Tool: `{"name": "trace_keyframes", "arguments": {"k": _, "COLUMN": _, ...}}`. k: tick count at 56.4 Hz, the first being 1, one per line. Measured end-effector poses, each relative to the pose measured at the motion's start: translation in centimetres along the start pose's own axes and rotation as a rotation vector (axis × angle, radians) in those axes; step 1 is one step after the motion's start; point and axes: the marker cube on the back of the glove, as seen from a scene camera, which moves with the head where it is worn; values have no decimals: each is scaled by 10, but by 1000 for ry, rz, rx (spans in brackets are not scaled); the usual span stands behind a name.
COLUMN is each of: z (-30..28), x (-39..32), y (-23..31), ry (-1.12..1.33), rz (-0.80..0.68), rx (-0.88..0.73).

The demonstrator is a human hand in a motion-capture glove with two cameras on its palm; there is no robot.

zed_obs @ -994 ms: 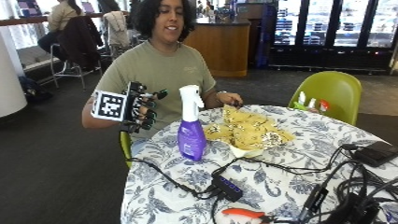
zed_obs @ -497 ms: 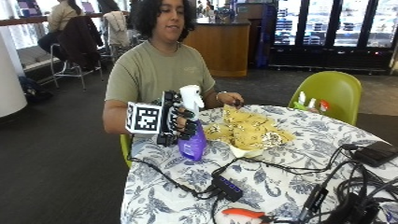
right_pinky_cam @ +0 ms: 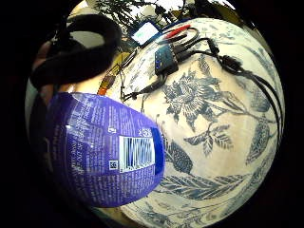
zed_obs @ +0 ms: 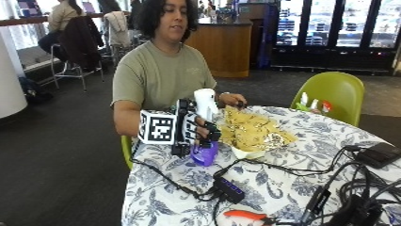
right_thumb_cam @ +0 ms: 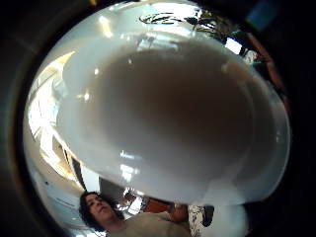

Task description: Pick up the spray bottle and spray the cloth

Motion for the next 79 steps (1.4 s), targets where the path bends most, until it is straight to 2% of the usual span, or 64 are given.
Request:
{"name": "trace_keyframes", "arguments": {"k": 9, "z": -1, "x": -7, "y": -8, "ry": -44, "rz": -2, "rx": -15}}
{"name": "trace_keyframes", "arguments": {"k": 21, "z": -30, "x": -61, "y": -7, "ry": -186, "rz": -142, "rx": -75}}
{"name": "trace_keyframes", "arguments": {"k": 29, "z": -56, "x": -118, "y": -11, "ry": -142, "rz": -201, "rx": -148}}
{"name": "trace_keyframes", "arguments": {"k": 37, "z": -63, "x": -159, "y": -13, "ry": -36, "rz": -191, "rx": -270}}
{"name": "trace_keyframes", "arguments": {"k": 41, "z": -58, "x": -173, "y": -13, "ry": 42, "rz": -137, "rx": -350}}
{"name": "trace_keyframes", "arguments": {"k": 48, "z": -37, "x": -177, "y": -13, "ry": 262, "rz": 42, "rx": -534}}
{"name": "trace_keyframes", "arguments": {"k": 59, "z": 19, "x": -137, "y": -1, "ry": 578, "rz": 275, "rx": -897}}
{"name": "trace_keyframes", "arguments": {"k": 71, "z": 82, "x": -68, "y": 27, "ry": 900, "rz": 444, "rx": -1065}}
{"name": "trace_keyframes", "arguments": {"k": 79, "z": 104, "x": -46, "y": 36, "ry": 959, "rz": 501, "rx": -1127}}
